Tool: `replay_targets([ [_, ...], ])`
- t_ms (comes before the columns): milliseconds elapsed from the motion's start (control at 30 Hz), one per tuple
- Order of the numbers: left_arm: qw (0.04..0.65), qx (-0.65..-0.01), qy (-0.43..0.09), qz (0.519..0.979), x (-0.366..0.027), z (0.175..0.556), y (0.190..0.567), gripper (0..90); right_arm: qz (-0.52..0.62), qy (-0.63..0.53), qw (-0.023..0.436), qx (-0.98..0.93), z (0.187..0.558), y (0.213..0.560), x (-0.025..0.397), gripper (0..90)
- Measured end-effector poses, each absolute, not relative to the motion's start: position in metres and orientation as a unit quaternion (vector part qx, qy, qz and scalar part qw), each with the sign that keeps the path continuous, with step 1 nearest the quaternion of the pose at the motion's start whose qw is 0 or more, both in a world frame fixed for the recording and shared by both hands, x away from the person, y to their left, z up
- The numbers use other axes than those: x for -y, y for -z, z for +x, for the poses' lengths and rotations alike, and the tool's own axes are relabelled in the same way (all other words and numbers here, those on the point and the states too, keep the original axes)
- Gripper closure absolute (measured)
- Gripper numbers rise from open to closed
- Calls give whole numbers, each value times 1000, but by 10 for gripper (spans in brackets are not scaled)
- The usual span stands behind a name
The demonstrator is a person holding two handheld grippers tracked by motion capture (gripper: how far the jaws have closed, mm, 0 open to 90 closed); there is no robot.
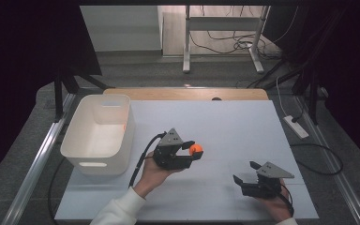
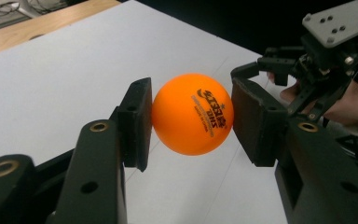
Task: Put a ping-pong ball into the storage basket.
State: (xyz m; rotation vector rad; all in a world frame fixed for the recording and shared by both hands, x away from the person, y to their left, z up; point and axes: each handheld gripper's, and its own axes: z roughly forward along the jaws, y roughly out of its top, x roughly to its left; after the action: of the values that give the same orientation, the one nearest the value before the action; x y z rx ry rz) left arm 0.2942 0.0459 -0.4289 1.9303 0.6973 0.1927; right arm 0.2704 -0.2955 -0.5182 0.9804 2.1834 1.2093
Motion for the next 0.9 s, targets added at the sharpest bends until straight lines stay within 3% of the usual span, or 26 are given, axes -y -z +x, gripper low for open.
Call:
replay_targets([
  [900,543,-296,-113,778,-69,295,393,510,354,-439,233,-792,269,516,298,148],
])
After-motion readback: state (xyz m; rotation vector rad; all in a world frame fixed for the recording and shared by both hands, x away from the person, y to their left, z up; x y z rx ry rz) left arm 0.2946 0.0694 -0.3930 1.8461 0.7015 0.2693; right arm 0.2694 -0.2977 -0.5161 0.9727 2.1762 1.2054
